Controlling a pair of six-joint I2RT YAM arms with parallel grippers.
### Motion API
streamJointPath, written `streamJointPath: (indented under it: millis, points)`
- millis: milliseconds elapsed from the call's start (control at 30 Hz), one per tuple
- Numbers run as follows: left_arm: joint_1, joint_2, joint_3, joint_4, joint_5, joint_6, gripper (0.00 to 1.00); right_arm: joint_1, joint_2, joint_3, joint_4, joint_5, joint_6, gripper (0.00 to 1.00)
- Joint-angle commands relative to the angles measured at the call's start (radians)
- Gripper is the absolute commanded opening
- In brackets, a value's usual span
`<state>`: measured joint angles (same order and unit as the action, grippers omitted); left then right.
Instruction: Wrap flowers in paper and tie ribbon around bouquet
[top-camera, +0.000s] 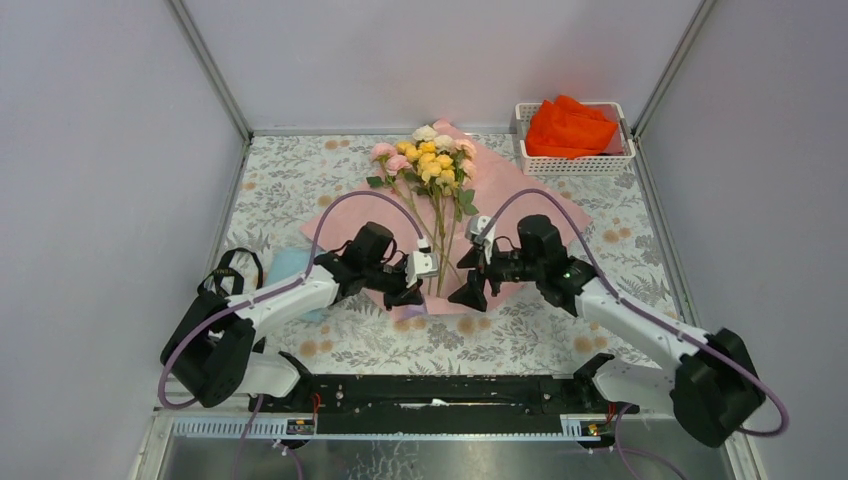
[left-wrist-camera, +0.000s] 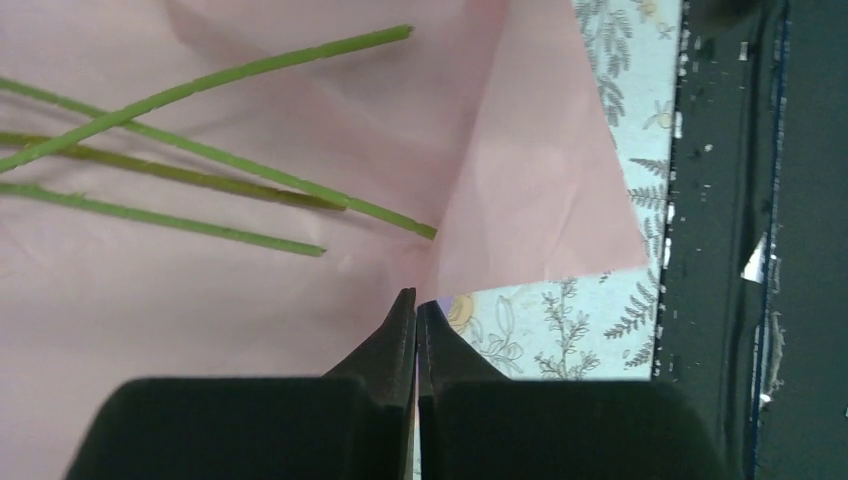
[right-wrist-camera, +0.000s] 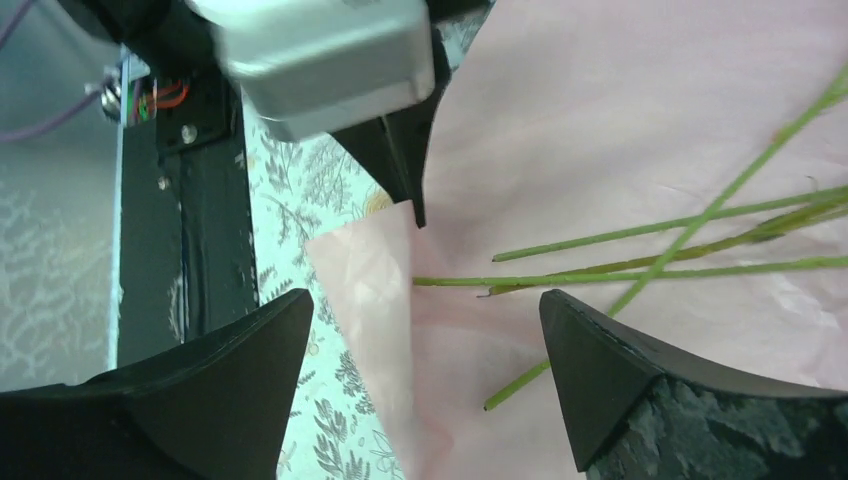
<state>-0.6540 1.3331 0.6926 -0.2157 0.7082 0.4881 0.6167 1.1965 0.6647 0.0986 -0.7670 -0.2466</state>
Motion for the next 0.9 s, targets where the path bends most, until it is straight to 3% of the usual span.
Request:
streamJointPath:
  millis: [0,233,267,367,700,800,867]
  points:
    - [0.017,0.028,0.046,-0.028,-0.046,-0.007,0.00,-0.001,-0.112,-0.044,-0.033,0.173,0.199,0.93]
    - [0.019,0.055,0.117,-0.112,-0.050,0.091,0.00,0.001,-0.158,-0.144,-0.024,0.211,0.209,0.92]
    - [0.019,0.061,0.129,-0.122,-0.048,0.092,0.00,0.004,-0.153,-0.143,-0.024,0.189,0.195,0.98]
    - [0.020,0.084,0.159,-0.161,-0.024,0.104,0.00,0.034,-0.139,-0.152,0.009,0.184,0.181,1.00]
    - [0.018,0.114,0.225,-0.230,-0.025,0.157,0.00,0.108,-0.030,-0.333,0.440,0.232,0.336,1.00]
    - [0.019,0.121,0.243,-0.251,-0.030,0.159,0.00,0.151,0.012,-0.348,0.452,0.262,0.313,0.99]
    - [0.019,0.116,0.246,-0.258,-0.033,0.162,0.00,0.157,0.041,-0.354,0.449,0.297,0.338,0.92]
